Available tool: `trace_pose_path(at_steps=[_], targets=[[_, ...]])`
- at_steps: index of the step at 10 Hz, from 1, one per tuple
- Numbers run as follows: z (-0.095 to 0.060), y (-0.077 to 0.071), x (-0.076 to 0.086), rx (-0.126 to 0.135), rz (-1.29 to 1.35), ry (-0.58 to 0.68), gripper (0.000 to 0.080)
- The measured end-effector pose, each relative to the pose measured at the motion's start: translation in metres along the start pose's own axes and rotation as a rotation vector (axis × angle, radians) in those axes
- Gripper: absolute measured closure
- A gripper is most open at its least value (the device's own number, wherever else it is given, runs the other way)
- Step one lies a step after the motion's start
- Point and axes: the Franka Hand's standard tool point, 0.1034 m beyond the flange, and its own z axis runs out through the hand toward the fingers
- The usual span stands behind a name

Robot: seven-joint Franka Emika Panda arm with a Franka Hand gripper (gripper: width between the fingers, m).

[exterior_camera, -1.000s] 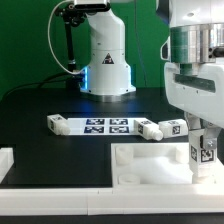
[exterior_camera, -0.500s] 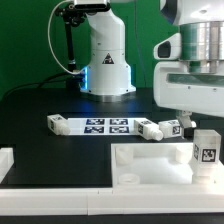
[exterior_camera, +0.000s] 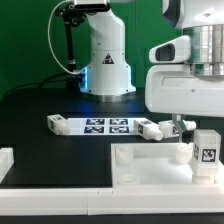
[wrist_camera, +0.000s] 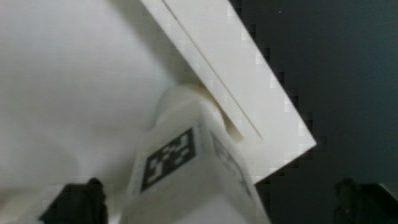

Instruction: Assemble one leg

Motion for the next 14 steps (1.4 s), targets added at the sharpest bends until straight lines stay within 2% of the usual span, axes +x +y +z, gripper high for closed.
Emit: trace_pose_path(at_steps=[3,4,5,6,7,9,10,12,13,14], targets=[[0.000,0.000,0.000,0.002,0.029,0.002,0.0152],[0.000,0.000,0.000,0.005,0.089,0.001,0.0319],[0.000,-0.001,0.000,0.005,0.176,0.000,0.0454],[0.001,0.002,0.000,0.001,0.236,-0.001,0.0509],[0.001,0.003,0.000,-0.001,0.300,-0.003,0.0509],[0.002,0.006,-0.001,-0.014,0.573,-0.015,0.0509],[0.003,0.008,0.000,-0.012,0.711,-0.018,0.0509],[0.004,0.011,0.000,0.009,1.063,-0.056,0.0509],[0.004,0.013,0.000,0.027,1.185,-0.080,0.0509],[0.004,0.013,-0.001,0.031,1.250,-0.087,0.0509]])
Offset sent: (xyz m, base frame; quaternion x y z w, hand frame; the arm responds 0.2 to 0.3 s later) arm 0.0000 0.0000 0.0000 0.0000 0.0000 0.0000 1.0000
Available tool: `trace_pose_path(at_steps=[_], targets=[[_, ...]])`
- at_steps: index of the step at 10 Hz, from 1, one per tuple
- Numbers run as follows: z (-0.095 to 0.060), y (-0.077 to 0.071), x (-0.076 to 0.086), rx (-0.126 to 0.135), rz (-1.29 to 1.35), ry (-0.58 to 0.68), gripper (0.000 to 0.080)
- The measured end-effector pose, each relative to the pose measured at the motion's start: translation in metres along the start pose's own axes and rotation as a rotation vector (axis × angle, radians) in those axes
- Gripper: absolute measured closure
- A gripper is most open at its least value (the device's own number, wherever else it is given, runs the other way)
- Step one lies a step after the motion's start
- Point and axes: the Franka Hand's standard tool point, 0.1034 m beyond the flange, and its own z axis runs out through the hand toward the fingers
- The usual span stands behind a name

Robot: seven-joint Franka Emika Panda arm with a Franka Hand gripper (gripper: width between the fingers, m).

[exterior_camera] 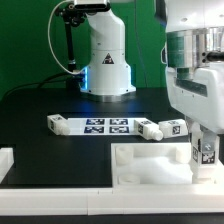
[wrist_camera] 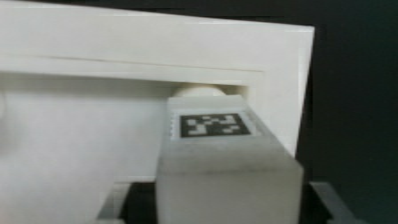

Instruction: Assemble one leg

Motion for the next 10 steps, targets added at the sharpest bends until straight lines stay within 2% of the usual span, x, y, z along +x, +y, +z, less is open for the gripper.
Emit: trace_pose_path(at_steps=[1,2,3,4,6,7,9,10], targets=[[0.0007,0.0006,-0.0021,-0.001,0.058,0.000,0.0421],[0.0009,0.0007,-0.0024,-0.001,0.035,0.001,0.0284],[0.0007,0.0005,-0.0023,-0.001,-0.031,0.003,0.0284],[0.0000,0.0001,-0.0030,-0.002,-0.189,0.005,0.0174],[0.0002,-0.0007,0.0003,0.000,-0.601,-0.001,0.0155],[0.0003,0.0026,-0.0042,0.001,-0.649,-0.008,0.0151],[0.0008,0.0028,-0.0024,-0.002,-0.794,-0.005,0.0150],[0.0006,0.0025,-0.0038,-0.011,-0.934,0.009,0.0150]])
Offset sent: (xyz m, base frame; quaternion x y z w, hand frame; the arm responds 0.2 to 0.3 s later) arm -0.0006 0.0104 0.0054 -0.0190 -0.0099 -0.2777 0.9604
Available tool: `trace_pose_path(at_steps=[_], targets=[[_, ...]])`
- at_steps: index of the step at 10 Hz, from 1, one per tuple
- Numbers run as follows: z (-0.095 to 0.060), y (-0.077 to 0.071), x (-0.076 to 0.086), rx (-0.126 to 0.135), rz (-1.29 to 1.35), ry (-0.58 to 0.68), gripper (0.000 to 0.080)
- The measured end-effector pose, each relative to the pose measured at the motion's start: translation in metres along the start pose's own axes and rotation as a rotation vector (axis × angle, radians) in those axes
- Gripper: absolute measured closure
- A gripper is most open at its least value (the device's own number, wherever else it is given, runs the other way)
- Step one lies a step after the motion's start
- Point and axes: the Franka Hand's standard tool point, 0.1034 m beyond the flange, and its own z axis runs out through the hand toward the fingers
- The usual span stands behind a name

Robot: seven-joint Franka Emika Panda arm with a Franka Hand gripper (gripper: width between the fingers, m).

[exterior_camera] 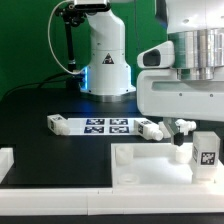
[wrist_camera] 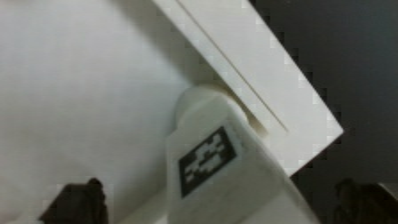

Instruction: Assemble one leg

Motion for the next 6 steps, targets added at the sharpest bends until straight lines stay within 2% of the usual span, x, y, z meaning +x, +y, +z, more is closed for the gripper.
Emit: trace_pose_path(at_steps=[1,2,4,6], targets=[[-0.0013,-0.0109,-0.0047,-0.038,-0.350,0.019,0.0150],[0.0002,-0.0128,-0.0038,-0.036,-0.481,0.007,0.0150],[0.0006,-0.0120,-0.0029,-0.035,-0.387,0.010,0.0159],[0.0008,-0.0118,-0.0028,-0.034,-0.283,0.012,0.0484]])
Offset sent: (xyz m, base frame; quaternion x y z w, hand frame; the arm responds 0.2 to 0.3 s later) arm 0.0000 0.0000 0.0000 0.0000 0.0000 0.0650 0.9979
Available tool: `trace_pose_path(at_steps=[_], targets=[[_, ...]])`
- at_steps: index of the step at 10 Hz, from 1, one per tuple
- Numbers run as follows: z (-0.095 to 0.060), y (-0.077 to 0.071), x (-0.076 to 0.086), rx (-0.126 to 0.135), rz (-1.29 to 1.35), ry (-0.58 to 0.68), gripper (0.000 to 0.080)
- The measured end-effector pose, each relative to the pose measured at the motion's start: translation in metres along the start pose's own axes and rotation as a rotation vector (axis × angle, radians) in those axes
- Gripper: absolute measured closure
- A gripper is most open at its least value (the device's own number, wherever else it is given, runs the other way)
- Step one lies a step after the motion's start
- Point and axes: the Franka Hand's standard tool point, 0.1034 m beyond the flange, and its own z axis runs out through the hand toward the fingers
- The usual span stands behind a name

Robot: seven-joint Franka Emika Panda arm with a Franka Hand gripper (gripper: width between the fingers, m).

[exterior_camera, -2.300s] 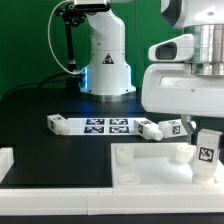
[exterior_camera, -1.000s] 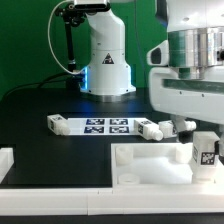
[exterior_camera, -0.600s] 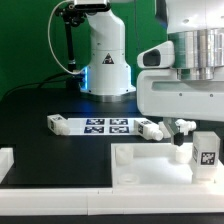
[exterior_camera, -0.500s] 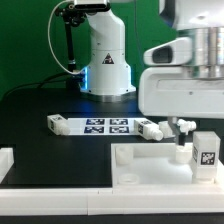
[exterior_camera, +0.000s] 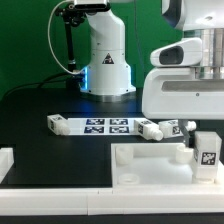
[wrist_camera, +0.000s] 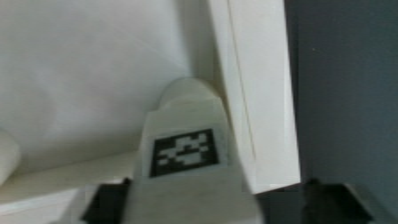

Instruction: Assemble one leg

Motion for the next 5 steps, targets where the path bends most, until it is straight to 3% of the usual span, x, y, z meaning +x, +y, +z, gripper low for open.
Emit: trace_pose_path(at_steps=[2,5], targets=[[-0.0011,0.0055,0.0033,-0.012,0.212,0.007,0.0506],[0.0018,0.0111,0.0042,-0.005,0.705,-0.023,0.0509]])
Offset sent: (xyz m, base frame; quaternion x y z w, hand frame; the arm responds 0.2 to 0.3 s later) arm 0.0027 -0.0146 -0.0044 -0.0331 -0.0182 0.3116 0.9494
